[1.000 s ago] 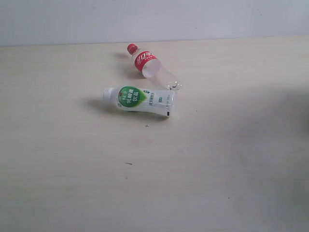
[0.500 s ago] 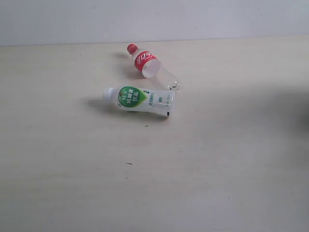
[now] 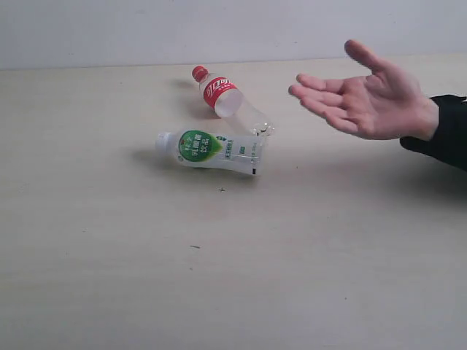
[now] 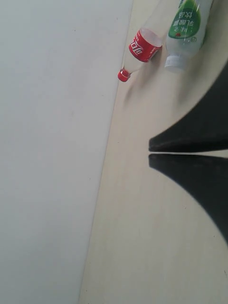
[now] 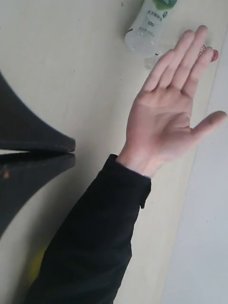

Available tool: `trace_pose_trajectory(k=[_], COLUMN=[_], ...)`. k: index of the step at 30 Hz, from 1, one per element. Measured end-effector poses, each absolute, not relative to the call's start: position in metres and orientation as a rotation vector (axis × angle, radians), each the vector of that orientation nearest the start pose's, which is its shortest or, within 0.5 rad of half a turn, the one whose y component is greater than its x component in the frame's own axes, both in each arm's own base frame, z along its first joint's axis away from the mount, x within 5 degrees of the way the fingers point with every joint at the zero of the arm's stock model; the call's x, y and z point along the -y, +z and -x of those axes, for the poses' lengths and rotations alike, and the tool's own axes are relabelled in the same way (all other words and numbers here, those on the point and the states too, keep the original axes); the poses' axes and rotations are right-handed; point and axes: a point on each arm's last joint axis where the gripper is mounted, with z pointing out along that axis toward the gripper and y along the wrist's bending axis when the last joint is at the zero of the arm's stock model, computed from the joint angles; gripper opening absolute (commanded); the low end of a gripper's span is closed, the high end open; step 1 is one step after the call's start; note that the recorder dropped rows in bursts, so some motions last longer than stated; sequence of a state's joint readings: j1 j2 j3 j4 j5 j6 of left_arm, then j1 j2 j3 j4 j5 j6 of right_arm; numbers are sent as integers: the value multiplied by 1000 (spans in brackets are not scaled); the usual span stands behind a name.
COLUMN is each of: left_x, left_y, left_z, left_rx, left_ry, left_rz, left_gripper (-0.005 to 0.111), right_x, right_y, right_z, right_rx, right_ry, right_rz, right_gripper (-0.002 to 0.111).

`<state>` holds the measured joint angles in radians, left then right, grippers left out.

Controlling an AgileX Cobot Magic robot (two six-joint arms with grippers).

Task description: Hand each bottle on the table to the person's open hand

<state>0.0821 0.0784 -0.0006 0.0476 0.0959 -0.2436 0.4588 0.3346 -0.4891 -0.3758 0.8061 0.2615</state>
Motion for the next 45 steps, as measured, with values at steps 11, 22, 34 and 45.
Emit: trace_pose_trajectory(k=[11,22,34,45], left_x=[-6,-6,-6,-6], left_y=[200,200,200,200], left_z=[-62,-62,-62,-62], left_rx=[-1641,-1641,-1641,-1641], left_ry=[-83,-83,-83,-83], left_rz=[233,233,233,233], left_gripper=[4,4,4,4], right_x=[-3,-5,-12,-10], right_y=[291,288,271,266], right_z=[-65,-67,-72,-64], right_rx=[-2036,-2017,-1994,-1892], right_ry=[-14,3,52,83], right_rz=[288,290,319,318], right_gripper=[0,0,0,0])
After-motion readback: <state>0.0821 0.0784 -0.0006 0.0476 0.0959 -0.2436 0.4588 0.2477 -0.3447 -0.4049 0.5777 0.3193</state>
